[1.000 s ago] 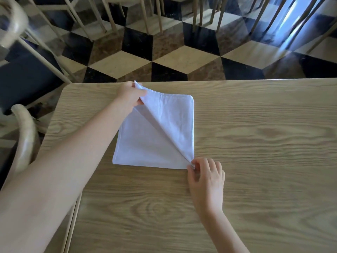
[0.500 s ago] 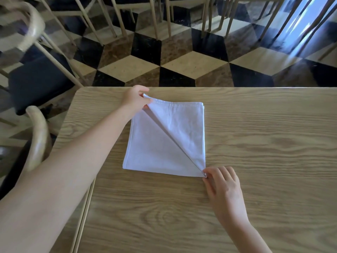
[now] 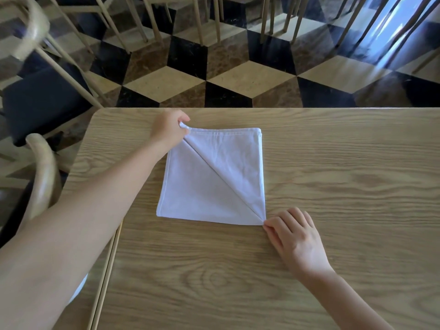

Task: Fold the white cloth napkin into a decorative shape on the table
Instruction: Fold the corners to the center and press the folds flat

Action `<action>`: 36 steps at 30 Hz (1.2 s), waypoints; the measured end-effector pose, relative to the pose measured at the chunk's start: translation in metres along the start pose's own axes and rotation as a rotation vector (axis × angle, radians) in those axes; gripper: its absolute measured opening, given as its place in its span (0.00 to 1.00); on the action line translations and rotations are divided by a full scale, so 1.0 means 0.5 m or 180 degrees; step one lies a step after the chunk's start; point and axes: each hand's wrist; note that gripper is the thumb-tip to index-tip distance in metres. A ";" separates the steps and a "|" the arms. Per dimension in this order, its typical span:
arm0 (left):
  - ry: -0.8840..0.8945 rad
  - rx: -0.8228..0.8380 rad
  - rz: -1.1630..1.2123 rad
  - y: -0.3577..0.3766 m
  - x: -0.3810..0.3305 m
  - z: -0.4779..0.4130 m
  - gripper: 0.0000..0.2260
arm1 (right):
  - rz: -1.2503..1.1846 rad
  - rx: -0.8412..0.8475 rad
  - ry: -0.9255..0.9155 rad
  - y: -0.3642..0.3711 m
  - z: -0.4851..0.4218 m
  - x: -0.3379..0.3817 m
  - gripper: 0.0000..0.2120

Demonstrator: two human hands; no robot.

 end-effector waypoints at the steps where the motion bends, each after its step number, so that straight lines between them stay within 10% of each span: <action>1: 0.0053 -0.0150 -0.0177 0.002 -0.009 0.011 0.14 | 0.0015 0.0008 -0.0049 0.000 -0.001 -0.002 0.05; 5: 0.1390 -0.0511 -0.0484 0.056 -0.081 0.132 0.14 | 0.0095 0.0021 -0.0163 -0.001 -0.004 -0.005 0.07; 9: 0.2482 0.0701 -0.0823 0.146 -0.119 0.262 0.22 | 0.0130 -0.0007 -0.0305 -0.002 -0.007 -0.008 0.08; 36: 0.1211 0.0585 -0.1305 0.149 -0.115 0.207 0.28 | -0.0304 0.0270 -0.0419 -0.008 -0.027 -0.040 0.06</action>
Point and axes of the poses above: each hand's wrist, its own z-axis away from the middle knuckle, its own y-axis out of the palm, x = y × z, and after that the axes turned 4 degrees about -x, right-handed
